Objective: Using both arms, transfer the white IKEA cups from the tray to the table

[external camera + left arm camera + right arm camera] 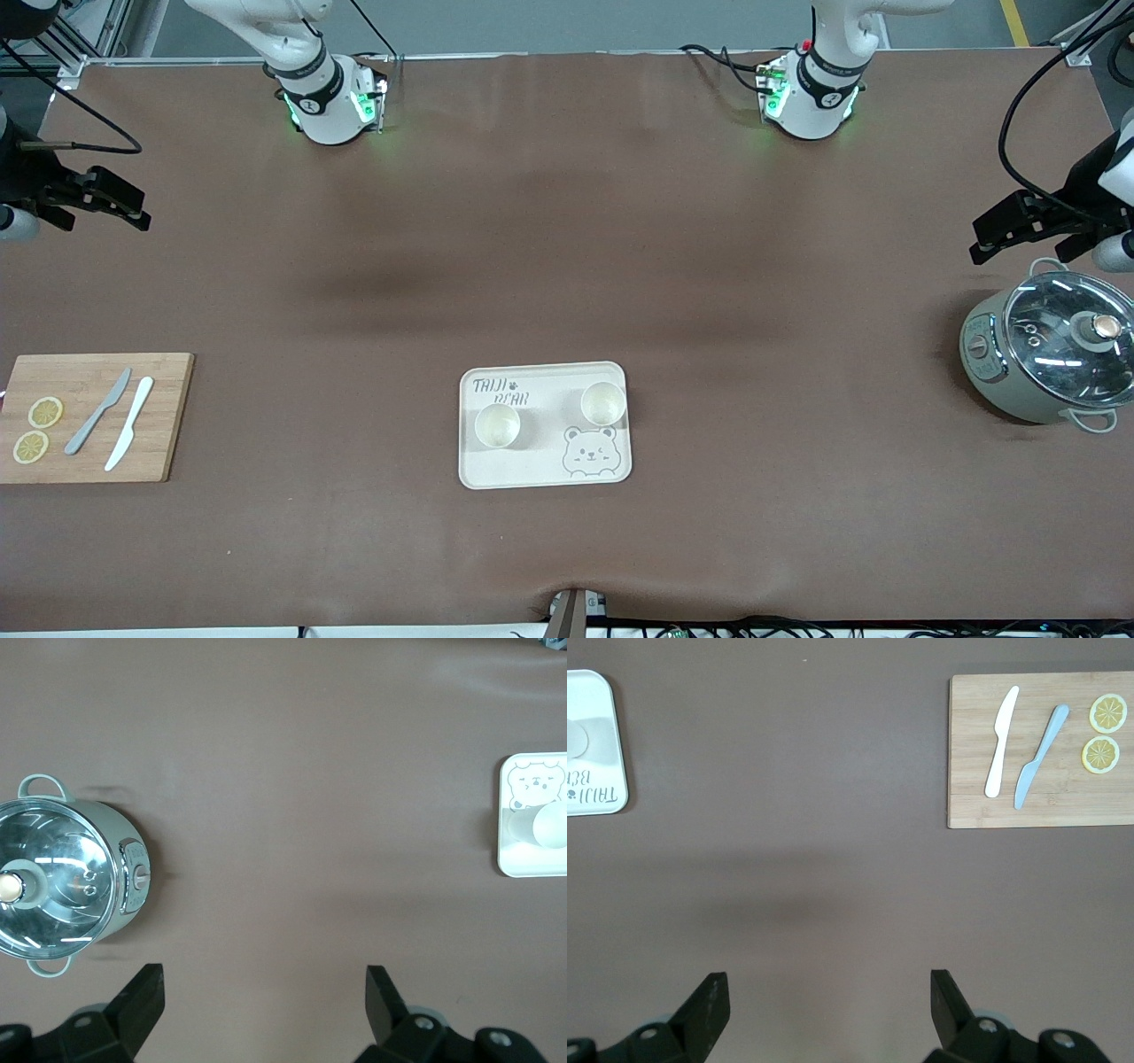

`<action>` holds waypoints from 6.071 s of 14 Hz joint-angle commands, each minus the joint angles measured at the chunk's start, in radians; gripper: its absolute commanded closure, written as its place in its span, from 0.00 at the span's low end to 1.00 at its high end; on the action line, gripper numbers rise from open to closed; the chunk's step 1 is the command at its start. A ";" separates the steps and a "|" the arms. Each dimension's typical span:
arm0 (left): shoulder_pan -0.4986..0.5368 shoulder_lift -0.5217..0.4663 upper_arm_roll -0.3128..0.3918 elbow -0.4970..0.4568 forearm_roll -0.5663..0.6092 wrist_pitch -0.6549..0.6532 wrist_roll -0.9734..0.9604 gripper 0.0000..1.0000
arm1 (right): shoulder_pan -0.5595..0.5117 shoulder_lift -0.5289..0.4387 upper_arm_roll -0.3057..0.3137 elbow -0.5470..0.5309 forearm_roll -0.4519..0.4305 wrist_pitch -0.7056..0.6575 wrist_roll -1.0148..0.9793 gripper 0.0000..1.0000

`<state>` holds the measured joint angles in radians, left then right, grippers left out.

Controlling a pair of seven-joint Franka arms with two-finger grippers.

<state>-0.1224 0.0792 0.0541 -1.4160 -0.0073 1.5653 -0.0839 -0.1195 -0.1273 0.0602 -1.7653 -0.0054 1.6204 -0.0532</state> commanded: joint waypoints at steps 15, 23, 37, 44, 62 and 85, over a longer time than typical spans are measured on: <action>-0.013 0.080 -0.019 -0.006 0.012 -0.013 0.070 0.00 | -0.014 0.034 0.009 0.029 -0.007 -0.016 -0.014 0.00; -0.026 0.215 -0.030 -0.003 -0.002 0.103 0.043 0.00 | 0.029 0.188 0.015 0.162 0.122 0.006 -0.004 0.00; -0.192 0.405 -0.030 0.005 -0.066 0.223 -0.264 0.00 | 0.242 0.498 0.015 0.195 0.125 0.485 0.108 0.00; -0.270 0.455 -0.030 0.008 -0.129 0.321 -0.428 0.00 | 0.362 0.621 0.015 0.193 0.121 0.696 0.323 0.00; -0.436 0.660 -0.028 0.009 -0.174 0.723 -0.583 0.00 | 0.503 0.867 0.004 0.288 0.107 0.877 0.406 0.00; -0.479 0.735 -0.026 0.008 -0.155 0.869 -0.582 0.99 | 0.551 0.962 -0.011 0.288 0.096 1.004 0.404 0.50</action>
<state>-0.5853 0.8033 0.0174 -1.4215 -0.1689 2.4152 -0.6615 0.4184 0.8183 0.0600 -1.5028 0.0998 2.6216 0.3324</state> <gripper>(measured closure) 0.753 0.427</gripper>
